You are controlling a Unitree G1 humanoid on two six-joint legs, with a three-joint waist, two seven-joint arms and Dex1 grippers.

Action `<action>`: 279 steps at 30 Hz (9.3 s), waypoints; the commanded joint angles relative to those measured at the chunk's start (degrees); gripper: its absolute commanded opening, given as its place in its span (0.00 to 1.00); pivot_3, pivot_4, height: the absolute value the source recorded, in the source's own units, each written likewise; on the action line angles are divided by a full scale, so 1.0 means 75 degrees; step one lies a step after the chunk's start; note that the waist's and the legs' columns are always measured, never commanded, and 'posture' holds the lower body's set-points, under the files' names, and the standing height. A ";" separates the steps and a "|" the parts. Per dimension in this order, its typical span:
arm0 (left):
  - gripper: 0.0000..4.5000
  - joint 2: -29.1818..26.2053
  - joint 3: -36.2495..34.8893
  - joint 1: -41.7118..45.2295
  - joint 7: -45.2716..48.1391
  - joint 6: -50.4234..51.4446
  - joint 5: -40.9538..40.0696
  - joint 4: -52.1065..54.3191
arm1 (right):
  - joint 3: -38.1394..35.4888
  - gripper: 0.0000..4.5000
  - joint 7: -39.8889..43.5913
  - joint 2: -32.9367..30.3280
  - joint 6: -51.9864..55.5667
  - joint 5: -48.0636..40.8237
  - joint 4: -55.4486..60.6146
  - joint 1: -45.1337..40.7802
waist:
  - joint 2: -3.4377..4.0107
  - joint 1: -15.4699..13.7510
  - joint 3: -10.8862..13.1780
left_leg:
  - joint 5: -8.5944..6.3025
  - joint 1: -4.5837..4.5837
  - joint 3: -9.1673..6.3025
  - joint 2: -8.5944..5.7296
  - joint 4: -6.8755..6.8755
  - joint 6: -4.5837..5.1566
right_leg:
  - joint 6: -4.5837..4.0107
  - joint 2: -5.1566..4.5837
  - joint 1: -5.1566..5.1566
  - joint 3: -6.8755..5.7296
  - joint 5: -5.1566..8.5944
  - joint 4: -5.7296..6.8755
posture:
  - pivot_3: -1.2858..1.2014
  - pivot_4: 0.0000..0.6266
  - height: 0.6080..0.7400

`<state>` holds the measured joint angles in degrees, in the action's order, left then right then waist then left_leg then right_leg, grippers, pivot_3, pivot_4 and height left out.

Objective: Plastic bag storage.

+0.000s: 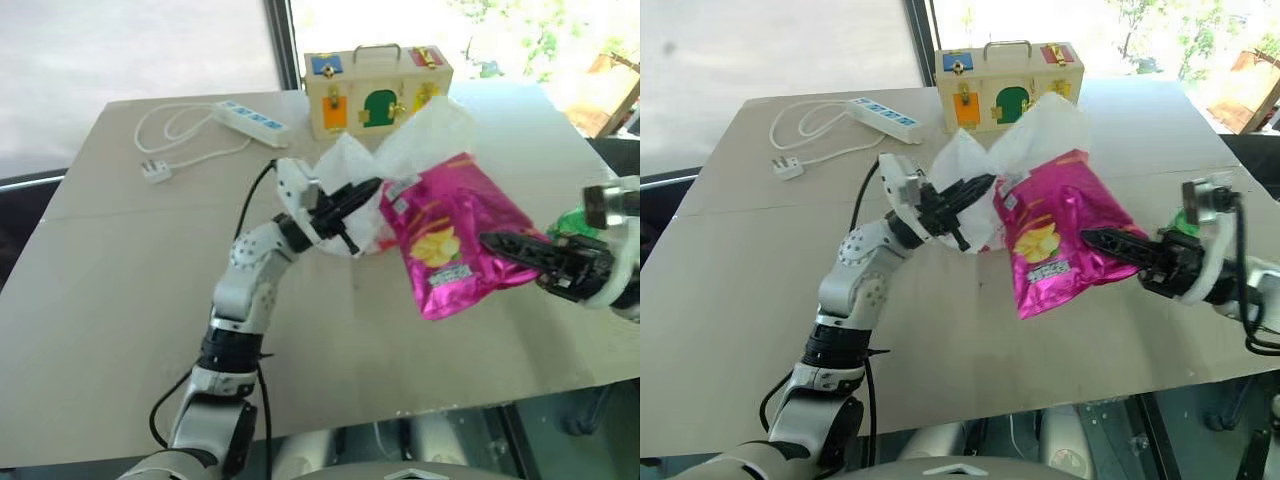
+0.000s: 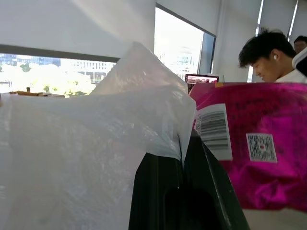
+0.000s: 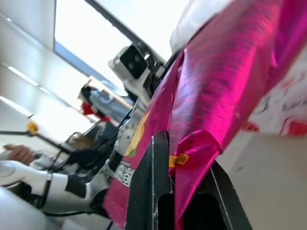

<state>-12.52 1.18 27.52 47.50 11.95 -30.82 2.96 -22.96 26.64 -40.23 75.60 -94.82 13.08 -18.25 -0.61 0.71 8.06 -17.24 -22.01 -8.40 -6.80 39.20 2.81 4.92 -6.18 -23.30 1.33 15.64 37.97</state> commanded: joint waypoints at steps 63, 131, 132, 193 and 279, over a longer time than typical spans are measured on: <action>0.00 0.1763 -0.1274 -0.0855 -0.3720 0.1593 -0.1893 0.1412 | 0.1307 0.98 -0.3517 0.4959 -0.0464 0.3690 0.0226 -0.2816 | 0.0005 0.0203 -0.0025 | 0.0001 0.0016 -0.0019 -0.0031 -0.0004 -0.0001 | -0.0001 0.0022 -0.0046 0.0017 -0.0004 0.0038 | 0.52 0.24 1.00; 0.00 0.0340 -0.2415 0.0494 -0.4627 0.1967 -0.2655 0.1364 | 0.1715 0.58 0.1468 0.0869 -0.2251 0.6636 -0.1696 -0.3767 | -0.0005 0.0246 -0.0029 | 0.0000 -0.0041 -0.0059 -0.0031 0.0011 -0.0001 | 0.0002 -0.0015 -0.0053 -0.0005 -0.0009 0.0007 | 0.52 0.24 1.00; 0.00 0.0377 -0.2387 0.0448 -0.4657 0.1986 -0.2666 0.1399 | 0.1766 0.61 0.1694 0.0698 -0.2337 0.6648 -0.1550 -0.3681 | -0.0005 0.0255 -0.0028 | 0.0000 -0.0049 -0.0059 -0.0030 0.0015 0.0000 | 0.0003 -0.0014 -0.0056 -0.0007 -0.0009 0.0008 | 0.52 0.24 1.00; 0.00 0.0656 -0.1938 0.0016 -0.4942 0.2322 -0.2772 0.1736 | 0.0367 0.72 0.0704 0.1128 -0.2115 0.4917 0.0727 -0.2729 | -0.0019 -0.0007 -0.0033 | -0.0001 0.0016 -0.0004 -0.0006 -0.0010 -0.0002 | 0.0012 0.0016 -0.0031 0.0039 -0.0023 -0.0003 | 0.52 0.24 1.00; 0.00 0.0555 -0.2175 -0.0532 -0.5529 0.2163 -0.2646 0.2428 | 0.2459 0.19 0.1073 0.4542 -0.7506 1.0896 -0.9038 -0.6459 | -0.0022 0.0431 -0.0036 | 0.0000 0.0018 -0.0061 -0.0039 -0.0003 -0.0004 | 0.0005 0.0018 -0.0040 -0.0019 -0.0027 0.0006 | 0.52 0.24 1.00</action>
<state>-7.62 -14.53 23.94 5.98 28.99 -50.67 17.79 -2.75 33.74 -5.42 19.72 -11.34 -58.67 -65.73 -0.77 3.95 7.79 -17.24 -21.88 -8.86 -7.10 39.18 2.78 4.96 -6.05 -23.60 1.20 15.44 38.01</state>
